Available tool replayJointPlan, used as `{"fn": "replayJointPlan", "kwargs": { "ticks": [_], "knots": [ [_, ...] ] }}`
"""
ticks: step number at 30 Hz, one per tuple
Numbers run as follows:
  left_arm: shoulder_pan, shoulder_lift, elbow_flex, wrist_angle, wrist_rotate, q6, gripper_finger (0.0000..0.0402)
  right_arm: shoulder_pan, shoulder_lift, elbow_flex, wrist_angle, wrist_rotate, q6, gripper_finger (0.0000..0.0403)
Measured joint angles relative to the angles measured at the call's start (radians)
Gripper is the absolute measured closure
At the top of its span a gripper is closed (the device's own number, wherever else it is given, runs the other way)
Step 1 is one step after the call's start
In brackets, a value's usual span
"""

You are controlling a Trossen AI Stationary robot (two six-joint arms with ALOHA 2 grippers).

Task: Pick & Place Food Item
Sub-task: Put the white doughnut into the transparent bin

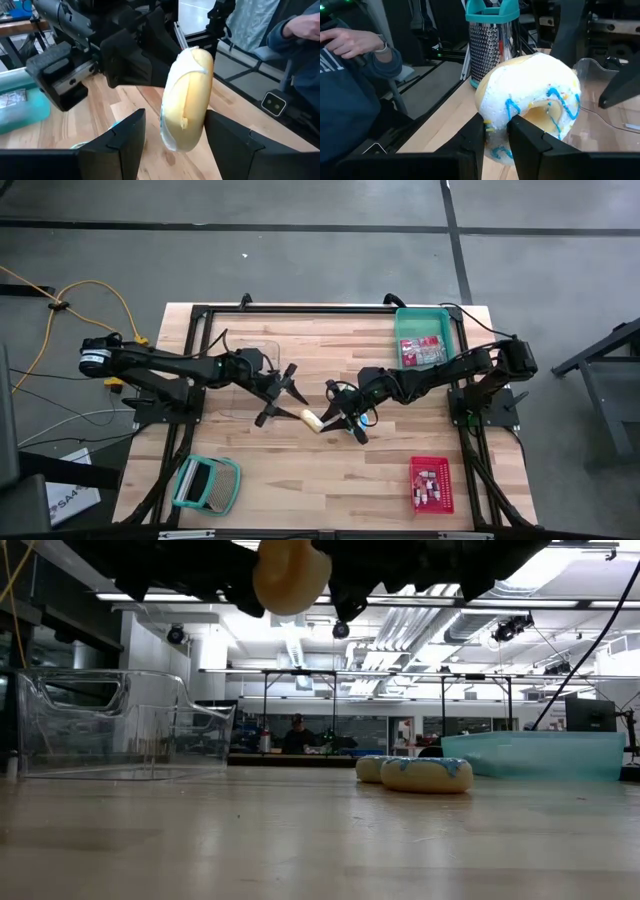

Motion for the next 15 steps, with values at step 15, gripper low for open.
{"fn": "replayJointPlan", "kwargs": {
  "ticks": [15],
  "knots": [
    [-0.005, 0.023, 0.000, 0.066, 0.080, -0.023, 0.0207, -0.001, 0.000, 0.000, 0.018, 0.003, -0.011, 0.0332]
  ]
}}
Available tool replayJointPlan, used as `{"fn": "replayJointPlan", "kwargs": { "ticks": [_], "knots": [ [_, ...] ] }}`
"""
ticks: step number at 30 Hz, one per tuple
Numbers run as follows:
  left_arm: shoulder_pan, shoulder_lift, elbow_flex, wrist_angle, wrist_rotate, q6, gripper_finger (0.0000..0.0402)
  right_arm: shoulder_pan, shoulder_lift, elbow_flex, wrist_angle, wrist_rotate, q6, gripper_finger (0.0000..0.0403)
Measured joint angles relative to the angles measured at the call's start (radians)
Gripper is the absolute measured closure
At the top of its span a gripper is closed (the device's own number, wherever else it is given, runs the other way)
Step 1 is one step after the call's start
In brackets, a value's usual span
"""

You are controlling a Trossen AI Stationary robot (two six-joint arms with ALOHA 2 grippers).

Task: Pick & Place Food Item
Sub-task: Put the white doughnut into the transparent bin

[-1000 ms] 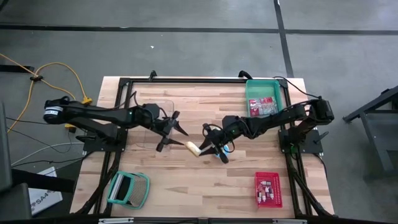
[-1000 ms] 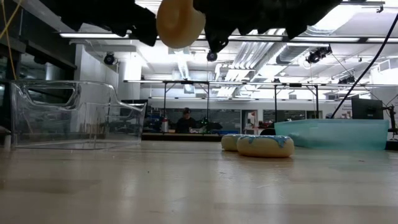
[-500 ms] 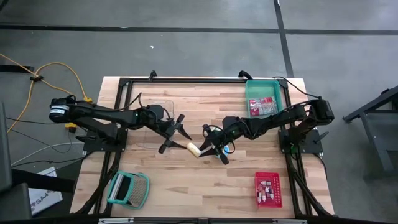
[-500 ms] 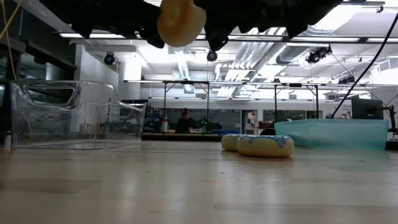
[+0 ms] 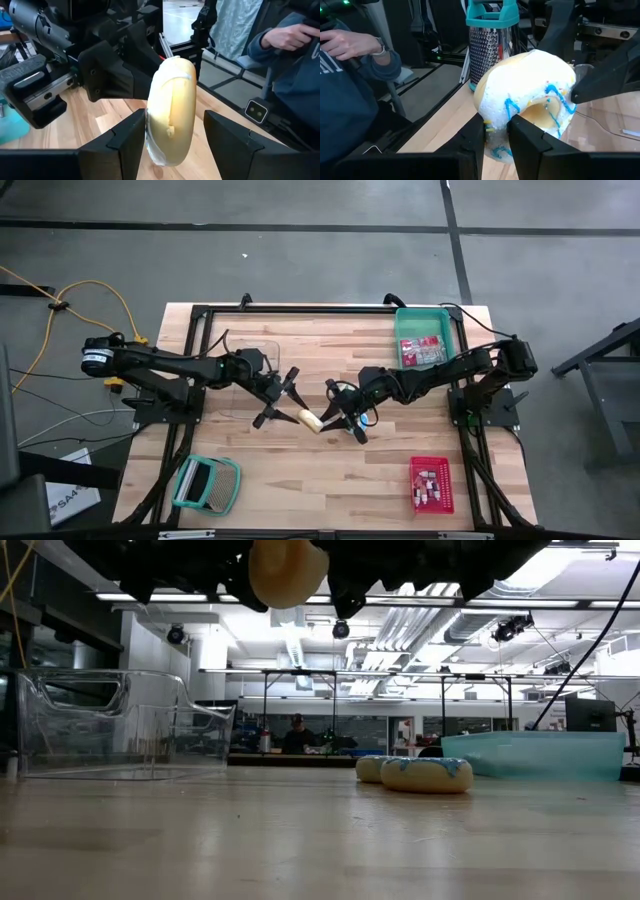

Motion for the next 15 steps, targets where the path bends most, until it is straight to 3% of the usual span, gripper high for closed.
{"fn": "replayJointPlan", "kwargs": {
  "ticks": [15],
  "knots": [
    [0.000, 0.000, 0.000, 0.027, 0.009, -0.003, 0.0207, 0.000, 0.000, 0.000, 0.056, 0.001, -0.026, 0.0332]
  ]
}}
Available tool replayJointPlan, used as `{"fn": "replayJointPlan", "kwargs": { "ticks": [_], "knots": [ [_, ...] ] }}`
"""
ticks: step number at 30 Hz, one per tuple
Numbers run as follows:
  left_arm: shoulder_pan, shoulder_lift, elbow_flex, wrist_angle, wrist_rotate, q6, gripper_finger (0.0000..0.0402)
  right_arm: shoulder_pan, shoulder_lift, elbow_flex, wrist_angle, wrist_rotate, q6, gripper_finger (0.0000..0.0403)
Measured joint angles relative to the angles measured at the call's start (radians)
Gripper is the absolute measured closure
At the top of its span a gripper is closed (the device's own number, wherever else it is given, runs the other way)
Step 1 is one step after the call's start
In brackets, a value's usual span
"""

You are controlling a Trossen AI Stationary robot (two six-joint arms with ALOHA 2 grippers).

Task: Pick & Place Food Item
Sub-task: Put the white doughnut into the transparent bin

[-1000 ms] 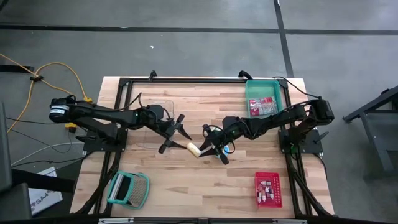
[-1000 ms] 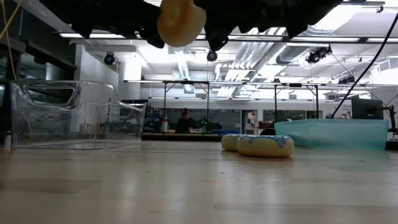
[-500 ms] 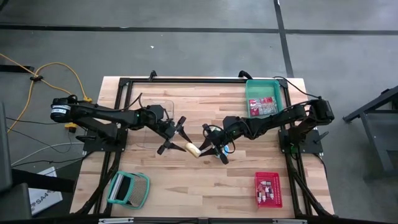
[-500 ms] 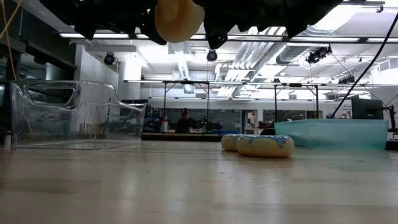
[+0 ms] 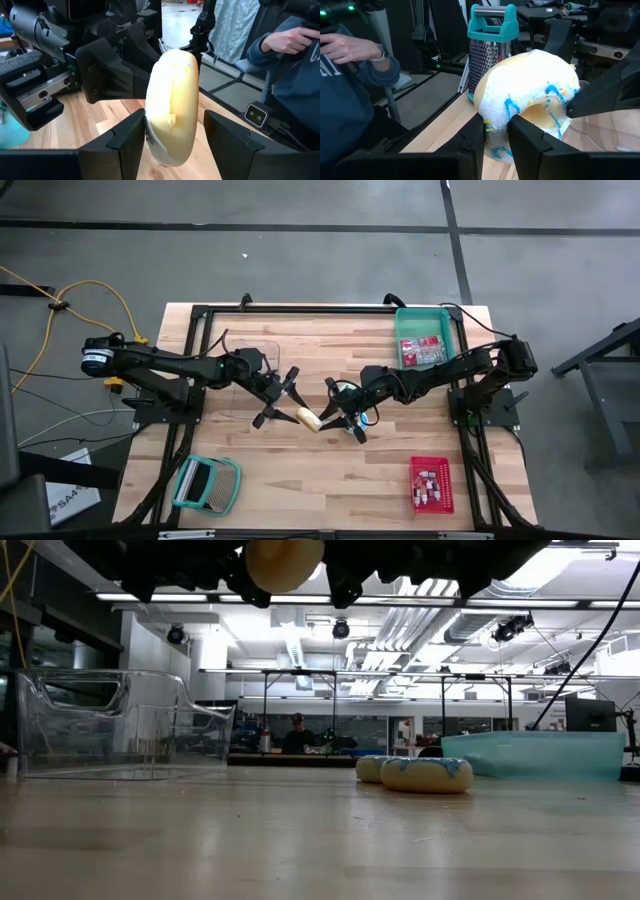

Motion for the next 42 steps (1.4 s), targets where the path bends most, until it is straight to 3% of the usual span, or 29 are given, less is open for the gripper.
{"fn": "replayJointPlan", "kwargs": {
  "ticks": [4, 17, 42],
  "knots": [
    [0.000, 0.000, 0.000, 0.014, 0.000, -0.015, 0.0214, 0.000, 0.000, 0.000, 0.000, 0.000, 0.000, 0.0332],
    [0.000, 0.000, 0.000, 0.019, 0.000, -0.017, 0.0302, 0.000, 0.000, 0.000, -0.001, 0.000, 0.000, 0.0332],
    [0.000, 0.000, 0.000, 0.015, 0.000, -0.017, 0.0306, 0.001, 0.000, 0.000, -0.006, 0.047, 0.004, 0.0332]
  ]
}}
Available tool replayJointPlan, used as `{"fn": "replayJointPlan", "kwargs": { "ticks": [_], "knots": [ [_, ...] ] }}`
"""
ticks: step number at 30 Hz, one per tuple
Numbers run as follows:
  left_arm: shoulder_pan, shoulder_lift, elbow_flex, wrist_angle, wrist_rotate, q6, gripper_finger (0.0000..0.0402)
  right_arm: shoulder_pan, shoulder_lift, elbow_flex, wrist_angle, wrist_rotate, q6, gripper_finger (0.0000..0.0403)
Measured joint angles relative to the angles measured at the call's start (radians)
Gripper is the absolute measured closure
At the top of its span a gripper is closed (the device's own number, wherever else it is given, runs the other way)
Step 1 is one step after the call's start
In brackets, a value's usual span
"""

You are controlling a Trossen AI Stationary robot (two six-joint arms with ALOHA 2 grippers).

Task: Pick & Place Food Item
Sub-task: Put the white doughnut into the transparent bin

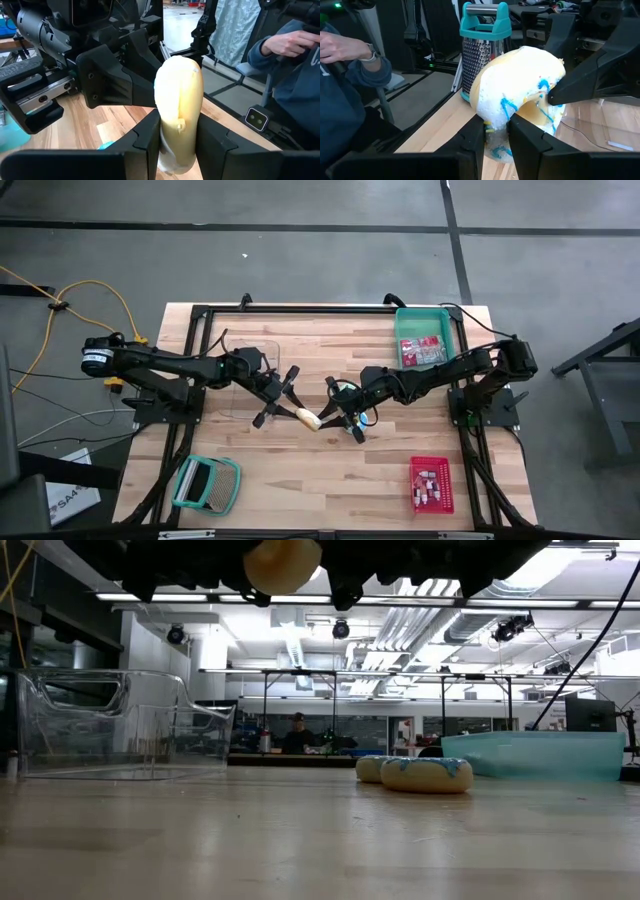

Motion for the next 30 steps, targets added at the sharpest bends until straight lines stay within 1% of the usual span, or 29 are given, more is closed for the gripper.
{"fn": "replayJointPlan", "kwargs": {
  "ticks": [16, 19, 26, 30],
  "knots": [
    [0.000, 0.000, 0.000, -0.001, 0.001, 0.000, 0.0306, -0.001, 0.000, 0.000, -0.007, -0.021, 0.008, 0.0329],
    [0.000, 0.000, 0.000, -0.001, 0.001, 0.000, 0.0306, -0.001, 0.000, 0.000, -0.007, -0.022, 0.008, 0.0313],
    [0.000, 0.000, 0.000, -0.001, 0.001, 0.000, 0.0306, -0.001, 0.000, 0.000, -0.007, -0.020, 0.009, 0.0245],
    [0.000, 0.000, 0.000, -0.004, 0.002, 0.000, 0.0306, -0.001, 0.000, 0.000, -0.007, -0.020, 0.009, 0.0222]
  ]
}}
